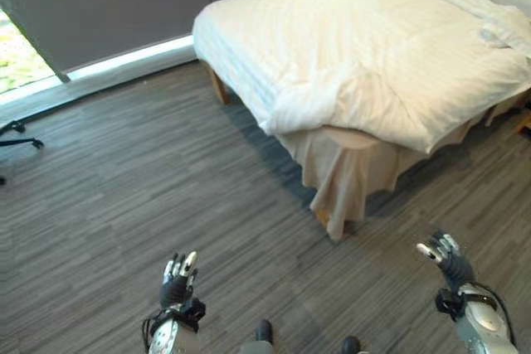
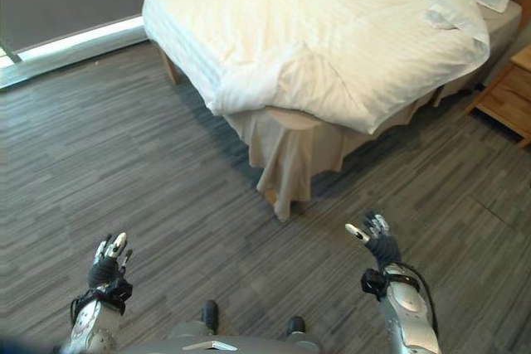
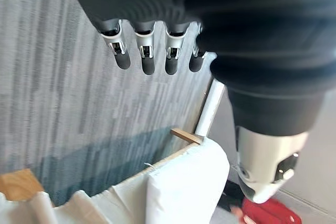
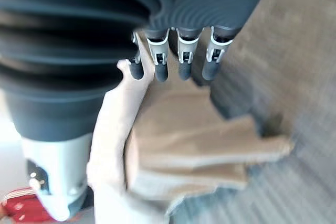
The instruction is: Making the bed.
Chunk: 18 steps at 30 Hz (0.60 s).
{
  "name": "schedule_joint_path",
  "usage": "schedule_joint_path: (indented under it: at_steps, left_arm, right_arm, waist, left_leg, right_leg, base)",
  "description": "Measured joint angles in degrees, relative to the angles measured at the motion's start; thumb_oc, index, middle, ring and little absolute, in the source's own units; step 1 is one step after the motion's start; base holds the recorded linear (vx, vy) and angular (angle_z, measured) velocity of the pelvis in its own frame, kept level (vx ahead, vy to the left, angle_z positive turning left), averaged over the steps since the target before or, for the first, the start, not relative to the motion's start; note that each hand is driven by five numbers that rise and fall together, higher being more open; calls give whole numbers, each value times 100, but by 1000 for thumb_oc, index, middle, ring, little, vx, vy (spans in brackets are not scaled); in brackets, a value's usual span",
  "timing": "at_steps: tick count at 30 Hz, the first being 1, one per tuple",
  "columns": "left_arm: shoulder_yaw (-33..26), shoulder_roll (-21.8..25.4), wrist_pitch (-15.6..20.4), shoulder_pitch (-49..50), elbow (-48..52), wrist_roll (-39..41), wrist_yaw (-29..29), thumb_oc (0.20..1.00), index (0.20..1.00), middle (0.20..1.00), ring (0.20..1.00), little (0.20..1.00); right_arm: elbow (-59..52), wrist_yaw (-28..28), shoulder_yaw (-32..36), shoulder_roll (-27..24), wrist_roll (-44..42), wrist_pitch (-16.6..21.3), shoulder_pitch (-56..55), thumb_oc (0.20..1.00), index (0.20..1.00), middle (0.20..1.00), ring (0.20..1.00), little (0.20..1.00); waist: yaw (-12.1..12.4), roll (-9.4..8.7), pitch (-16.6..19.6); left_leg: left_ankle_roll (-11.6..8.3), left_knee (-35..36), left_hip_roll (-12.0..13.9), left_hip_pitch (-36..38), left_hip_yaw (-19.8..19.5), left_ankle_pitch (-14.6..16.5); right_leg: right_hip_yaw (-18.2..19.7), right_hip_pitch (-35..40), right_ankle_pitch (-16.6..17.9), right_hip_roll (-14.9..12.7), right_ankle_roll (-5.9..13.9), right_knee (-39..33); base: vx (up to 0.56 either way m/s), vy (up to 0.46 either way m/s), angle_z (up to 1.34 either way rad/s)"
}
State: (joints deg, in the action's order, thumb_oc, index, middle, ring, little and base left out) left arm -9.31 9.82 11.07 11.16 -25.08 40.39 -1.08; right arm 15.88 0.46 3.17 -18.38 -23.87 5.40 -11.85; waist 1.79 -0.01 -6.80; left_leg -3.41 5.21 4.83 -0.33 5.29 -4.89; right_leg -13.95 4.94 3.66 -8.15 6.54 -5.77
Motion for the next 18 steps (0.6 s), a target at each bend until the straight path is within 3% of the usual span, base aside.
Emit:
schedule_joint_path:
  at_steps: [4, 5, 7, 9, 13, 16, 17, 18]
  left_arm:
    - [-47, 96, 2, 30, 12, -1, -40, 1000, 1000, 1000, 1000, 1000]
    - [-75, 277, 2, 19, 10, -4, -76, 1000, 1000, 1000, 1000, 1000]
    - [59, 280, -11, -25, 15, -85, -231, 1000, 1000, 1000, 1000, 1000]
    - [278, 285, -61, -69, 9, -151, -387, 1000, 1000, 1000, 1000, 1000]
    - [25, 280, -51, -92, 282, -290, -542, 1000, 1000, 1000, 1000, 1000]
    - [-8, 276, -49, -97, 266, -283, -551, 1000, 1000, 1000, 1000, 1000]
    - [52, 226, -60, -244, 24, -283, -574, 1000, 1000, 1000, 1000, 1000]
    - [193, 172, -63, -251, -27, -286, -598, 1000, 1000, 1000, 1000, 1000]
  right_arm:
    - [57, -12, -104, 248, -146, -13, -72, 1000, 1000, 1000, 1000, 1000]
    - [47, -11, -144, 251, -313, -14, 99, 1000, 1000, 1000, 1000, 1000]
    - [229, -110, -140, 290, -934, 41, 112, 1000, 1000, 1000, 1000, 1000]
    - [551, -318, -104, 393, -1541, 32, 239, 1000, 1000, 1000, 1000, 1000]
    - [575, -274, -124, 554, -2023, 117, 216, 1000, 1000, 1000, 1000, 1000]
    - [586, -228, -224, 605, -2418, 106, 392, 1000, 1000, 1000, 1000, 1000]
    - [581, -193, -201, 602, -2466, 115, 436, 1000, 1000, 1000, 1000, 1000]
    - [527, -145, -203, 518, -2554, 154, 409, 1000, 1000, 1000, 1000, 1000]
  waist:
    - [1, -95, 26]
    - [11, -153, -138]
    - [67, -149, -187]
    - [36, -107, -212]
    - [6, -73, -216]
    - [8, -62, -162]
    - [-1, -24, -232]
    - [-88, 146, -181]
  left_leg:
    - [100, 25, -219, 143, 39, 87]
    - [84, 7, -197, 140, 66, 77]
    - [108, 4, -155, 190, 308, 73]
    - [81, 5, -151, 256, 286, 97]
    - [93, 6, -140, 277, 310, 153]
    - [180, -3, -295, 292, 346, 211]
    - [532, -213, -406, 252, 536, 432]
    - [507, -156, -368, 335, 573, 420]
  right_leg:
    - [63, 100, -14, -226, 121, -5]
    - [160, 55, -2, -189, 152, -3]
    - [140, 131, 0, -179, 155, -13]
    - [124, 203, -9, -177, 165, -15]
    - [123, 224, -39, -208, 137, -17]
    - [132, 221, -27, -355, 141, 30]
    - [138, -20, 95, -537, 393, 623]
    - [45, -471, 148, -563, 410, 1423]
  base:
    - [-24, 87, -2]
    - [0, 0, 0]
    - [-13, 58, -12]
    - [40, 76, -2]
    - [118, 173, -2]
    - [123, 254, -1]
    - [123, 324, 15]
    - [223, 246, -38]
